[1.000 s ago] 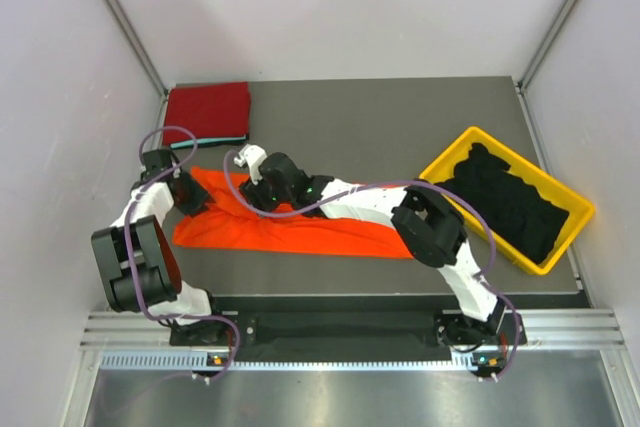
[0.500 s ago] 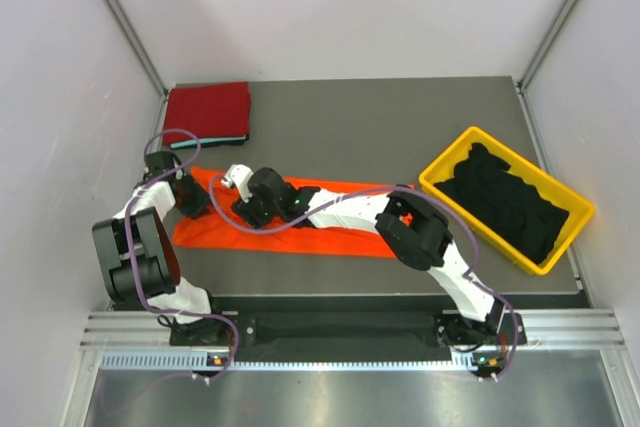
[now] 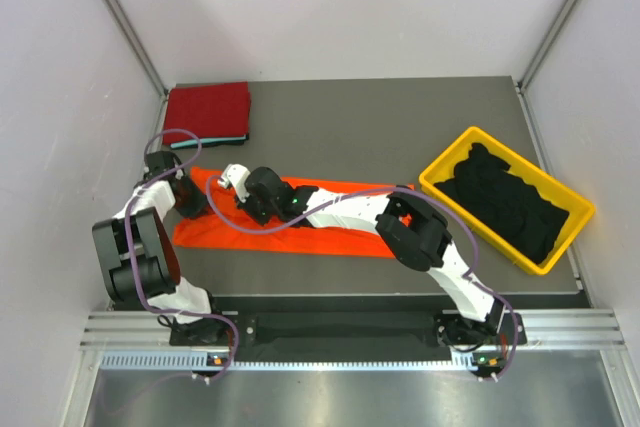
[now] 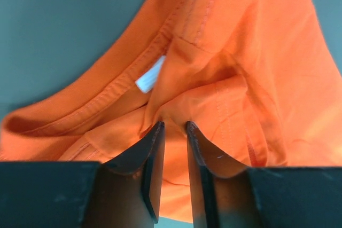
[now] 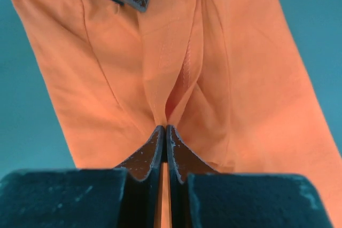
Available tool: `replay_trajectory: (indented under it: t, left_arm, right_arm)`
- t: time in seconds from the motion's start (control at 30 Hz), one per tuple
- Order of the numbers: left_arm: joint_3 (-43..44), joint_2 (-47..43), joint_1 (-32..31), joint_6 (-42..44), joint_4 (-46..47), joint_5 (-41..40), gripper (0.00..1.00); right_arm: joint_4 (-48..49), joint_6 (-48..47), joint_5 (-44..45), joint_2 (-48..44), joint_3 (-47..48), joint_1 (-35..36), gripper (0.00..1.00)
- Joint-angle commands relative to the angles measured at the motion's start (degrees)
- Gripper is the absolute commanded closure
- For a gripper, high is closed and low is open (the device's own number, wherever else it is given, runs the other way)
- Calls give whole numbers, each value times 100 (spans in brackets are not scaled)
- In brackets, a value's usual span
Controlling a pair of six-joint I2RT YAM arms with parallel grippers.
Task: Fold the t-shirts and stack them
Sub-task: Fold the tshirt
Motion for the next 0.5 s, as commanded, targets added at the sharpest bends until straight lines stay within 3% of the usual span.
replay_trajectory:
  t: [0.0,0.17,0.47]
  left_arm:
    - [332,-362,4,174,-200,-371,69]
    - [534,-758,13,445,-139,-363,60]
    - [420,-794,13,569,-165,-283,60]
  right_arm:
    - [78,8,-100,-98,257,98,100]
    - [139,140,-188,-187,230,81,100]
    - [175,439,-557,-564,72,90,100]
